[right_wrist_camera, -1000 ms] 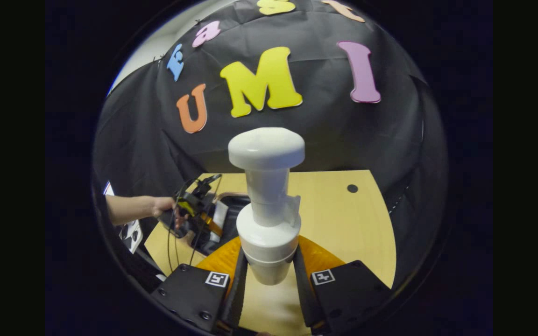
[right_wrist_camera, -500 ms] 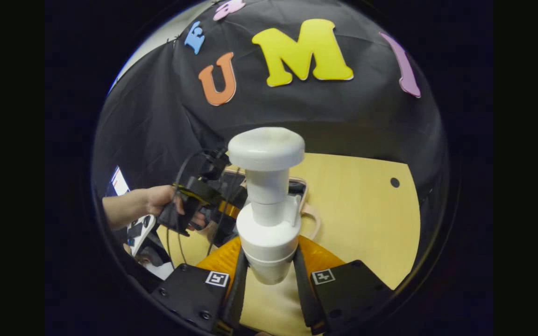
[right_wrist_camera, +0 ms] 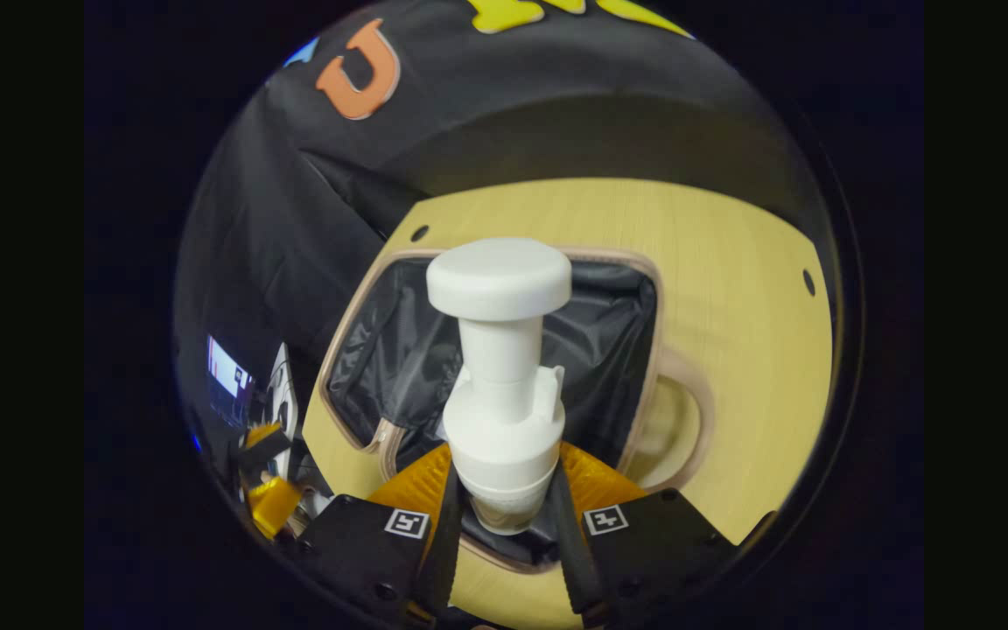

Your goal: First open the suitcase, pack the skin care products into it, and then close the suitcase.

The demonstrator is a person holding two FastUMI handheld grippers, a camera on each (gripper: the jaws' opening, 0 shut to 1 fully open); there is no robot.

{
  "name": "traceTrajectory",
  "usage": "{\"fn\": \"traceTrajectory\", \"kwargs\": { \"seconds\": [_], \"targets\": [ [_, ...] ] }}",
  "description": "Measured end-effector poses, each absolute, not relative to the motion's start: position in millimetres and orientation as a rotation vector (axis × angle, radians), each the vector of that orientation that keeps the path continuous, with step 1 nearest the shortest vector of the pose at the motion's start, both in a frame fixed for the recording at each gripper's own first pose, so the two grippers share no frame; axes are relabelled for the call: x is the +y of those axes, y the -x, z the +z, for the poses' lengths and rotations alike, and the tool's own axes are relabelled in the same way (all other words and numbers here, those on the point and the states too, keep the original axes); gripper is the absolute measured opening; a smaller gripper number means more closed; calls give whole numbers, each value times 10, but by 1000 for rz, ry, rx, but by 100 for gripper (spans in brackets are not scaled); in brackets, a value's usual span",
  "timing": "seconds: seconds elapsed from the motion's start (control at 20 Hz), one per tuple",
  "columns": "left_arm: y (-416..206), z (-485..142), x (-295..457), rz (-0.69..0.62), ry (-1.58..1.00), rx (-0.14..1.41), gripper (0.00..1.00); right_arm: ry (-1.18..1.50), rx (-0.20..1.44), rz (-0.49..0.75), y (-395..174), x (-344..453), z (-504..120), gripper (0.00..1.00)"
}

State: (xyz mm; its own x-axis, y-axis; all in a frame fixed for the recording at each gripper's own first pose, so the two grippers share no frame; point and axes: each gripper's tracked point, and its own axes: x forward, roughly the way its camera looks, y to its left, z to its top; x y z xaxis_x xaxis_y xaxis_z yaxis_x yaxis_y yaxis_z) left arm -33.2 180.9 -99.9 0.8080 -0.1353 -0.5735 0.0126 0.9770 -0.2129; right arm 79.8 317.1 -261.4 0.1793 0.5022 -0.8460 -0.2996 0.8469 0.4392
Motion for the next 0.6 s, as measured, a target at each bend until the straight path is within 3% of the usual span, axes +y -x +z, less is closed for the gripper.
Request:
{"fn": "traceTrajectory", "kwargs": {
  "seconds": [0.15, 0.35, 0.6],
  "targets": [
    [863, -1104, 1969, -12, 296, 669, 97, -330, 1472, 383, -887, 3109, -3016, 47],
    [1196, -1038, 2297, 62, 354, 638, 97, -435, 1554, 196, -980, 3056, -3107, 47],
    [1249, -859, 2576, 139, 425, 580, 97, -241, 1569, 93, -957, 2986, -3261, 50]
  ]
}}
